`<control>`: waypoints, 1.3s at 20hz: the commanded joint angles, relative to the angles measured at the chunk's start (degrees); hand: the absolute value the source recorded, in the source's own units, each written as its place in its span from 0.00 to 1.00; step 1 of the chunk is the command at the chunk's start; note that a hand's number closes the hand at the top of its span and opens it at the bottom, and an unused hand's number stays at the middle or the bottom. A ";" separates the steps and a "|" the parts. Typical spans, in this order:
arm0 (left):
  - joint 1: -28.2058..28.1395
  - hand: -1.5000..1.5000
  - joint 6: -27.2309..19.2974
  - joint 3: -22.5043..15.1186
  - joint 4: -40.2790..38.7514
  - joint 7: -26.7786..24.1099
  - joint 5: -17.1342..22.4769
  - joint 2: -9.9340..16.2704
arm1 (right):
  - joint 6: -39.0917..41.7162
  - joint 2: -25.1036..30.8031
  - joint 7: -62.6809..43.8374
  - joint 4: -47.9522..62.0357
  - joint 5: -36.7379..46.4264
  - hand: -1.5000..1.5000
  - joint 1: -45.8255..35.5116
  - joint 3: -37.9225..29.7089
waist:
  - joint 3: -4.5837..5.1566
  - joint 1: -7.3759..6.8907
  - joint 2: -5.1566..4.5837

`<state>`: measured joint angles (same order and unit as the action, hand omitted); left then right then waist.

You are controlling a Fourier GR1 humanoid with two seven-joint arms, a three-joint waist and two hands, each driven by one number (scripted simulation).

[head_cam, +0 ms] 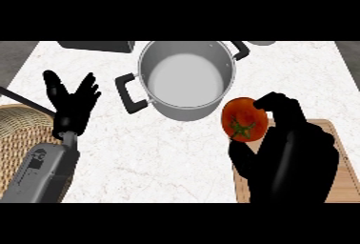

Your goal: Pick the tomato from the cutting board and place it in the pot

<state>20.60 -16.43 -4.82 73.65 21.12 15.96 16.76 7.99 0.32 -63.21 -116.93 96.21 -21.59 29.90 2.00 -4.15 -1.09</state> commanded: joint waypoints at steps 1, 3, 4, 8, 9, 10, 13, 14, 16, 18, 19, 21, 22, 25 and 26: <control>-3.29 0.50 1.37 -5.05 -1.02 -0.70 -9.02 7.52 | 3.21 -0.30 -8.47 4.19 -5.76 1.00 -5.84 -3.69 | -2.03 -2.25 0.10; -1.93 0.50 1.42 -4.63 -2.82 -0.76 -9.37 8.45 | 3.58 -0.30 -6.97 7.05 -8.70 1.00 -7.68 -7.23 | -2.04 -1.81 -0.59; -2.92 0.50 2.00 -4.44 -2.05 -1.36 -8.93 8.73 | 4.07 -0.30 -8.20 8.18 -9.50 1.00 -8.45 -7.06 | -1.98 -2.76 -0.21; -1.30 0.50 1.92 -4.98 -2.50 -1.15 -8.83 8.34 | 2.51 -0.30 -7.91 14.07 -15.97 1.00 -12.11 -11.12 | -2.08 -3.88 -0.66; -1.45 0.50 2.19 -5.41 -2.91 -1.43 -9.05 8.41 | 2.90 -0.30 -7.32 15.96 -17.22 1.00 -12.25 -12.13 | -2.07 -3.43 -0.69; -0.85 0.50 1.99 -5.26 -3.19 -1.50 -9.08 8.41 | 1.20 -0.30 -8.24 16.45 -19.14 1.00 -13.00 -13.37 | -2.14 -3.54 -0.82; -1.75 0.50 1.81 -6.22 -2.68 -1.07 -8.97 7.55 | -1.96 -0.30 -10.58 18.65 -23.91 0.00 -13.79 -16.53 | -2.27 -4.00 -0.48; -0.56 0.50 1.32 -6.51 -2.55 -0.99 -9.03 6.82 | -2.59 -0.30 -9.92 20.87 -25.85 0.00 -14.69 -17.35 | -2.27 -4.00 -0.69; 0.01 0.50 2.07 -5.64 -3.35 -0.76 -8.42 8.02 | -5.48 -0.30 -8.90 22.81 -28.52 0.00 -16.24 -18.71 | -2.26 -4.15 -0.83; 0.20 0.50 2.41 -5.64 -3.00 -1.03 -8.16 8.17 | -9.43 -0.30 -7.53 25.05 -29.16 0.00 -17.34 -19.62 | -2.26 -4.25 -0.76; -1.08 0.50 2.32 -5.29 -3.34 -1.54 -8.18 8.53 | -11.65 -0.30 -7.37 23.67 -30.00 0.00 -17.81 -20.84 | -2.32 -4.56 -0.57; 0.48 0.50 1.81 -6.04 -3.82 -1.00 -8.52 7.55 | -15.59 -0.30 -6.01 24.93 -30.91 0.00 -19.75 -22.37 | -2.36 -4.11 -0.92; -0.03 0.50 1.93 -5.90 -3.43 -1.16 -8.18 7.42 | -17.93 -0.30 -5.64 25.15 -29.95 0.00 -20.34 -22.77 | -2.32 -4.30 -0.75; -0.06 0.50 1.50 -5.52 -3.74 -0.77 -8.35 7.90 | -23.59 -0.30 -4.11 23.84 -28.34 0.00 -23.43 -25.98 | -2.34 -3.71 -0.35; -0.02 0.50 1.30 -5.87 -3.65 -0.91 -8.64 7.60 | -25.68 -0.31 -4.04 23.82 -27.28 0.00 -23.28 -26.46 | -2.33 -3.06 -0.26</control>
<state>23.68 -16.33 -6.82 72.16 21.09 15.91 15.99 -7.13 0.27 -62.06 -93.18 67.93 -42.16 5.72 2.21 -7.01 -2.08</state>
